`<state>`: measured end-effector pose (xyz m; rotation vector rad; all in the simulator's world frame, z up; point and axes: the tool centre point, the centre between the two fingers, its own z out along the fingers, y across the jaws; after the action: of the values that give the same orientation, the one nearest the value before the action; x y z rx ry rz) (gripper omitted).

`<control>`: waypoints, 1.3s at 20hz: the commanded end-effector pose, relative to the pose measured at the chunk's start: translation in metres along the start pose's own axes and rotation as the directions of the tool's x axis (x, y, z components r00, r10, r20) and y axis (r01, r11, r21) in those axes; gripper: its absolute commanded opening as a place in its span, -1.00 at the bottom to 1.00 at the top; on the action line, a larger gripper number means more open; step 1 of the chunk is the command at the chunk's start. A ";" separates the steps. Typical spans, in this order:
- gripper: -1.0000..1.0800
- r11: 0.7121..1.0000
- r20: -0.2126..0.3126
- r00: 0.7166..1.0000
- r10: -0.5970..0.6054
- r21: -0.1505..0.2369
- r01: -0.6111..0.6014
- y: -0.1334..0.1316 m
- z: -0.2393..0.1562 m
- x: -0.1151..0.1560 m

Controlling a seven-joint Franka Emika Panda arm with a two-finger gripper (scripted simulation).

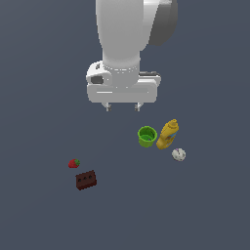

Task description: Pick up a designated object from a clutter of objects.

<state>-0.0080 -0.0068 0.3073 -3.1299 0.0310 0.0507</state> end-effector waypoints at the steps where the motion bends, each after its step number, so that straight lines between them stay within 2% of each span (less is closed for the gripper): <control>1: 0.92 1.000 0.000 1.000 0.000 0.000 0.000 0.000 0.000 0.000; 9: 0.92 1.000 -0.033 0.999 0.017 -0.018 -0.018 0.008 -0.012 0.003; 16: 0.92 0.999 -0.033 0.999 0.032 -0.016 -0.033 0.010 -0.010 0.005; 26: 0.92 0.981 -0.031 0.981 0.194 0.004 -0.194 0.025 0.010 0.035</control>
<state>0.0208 -0.0290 0.3005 -3.1224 0.2836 0.0020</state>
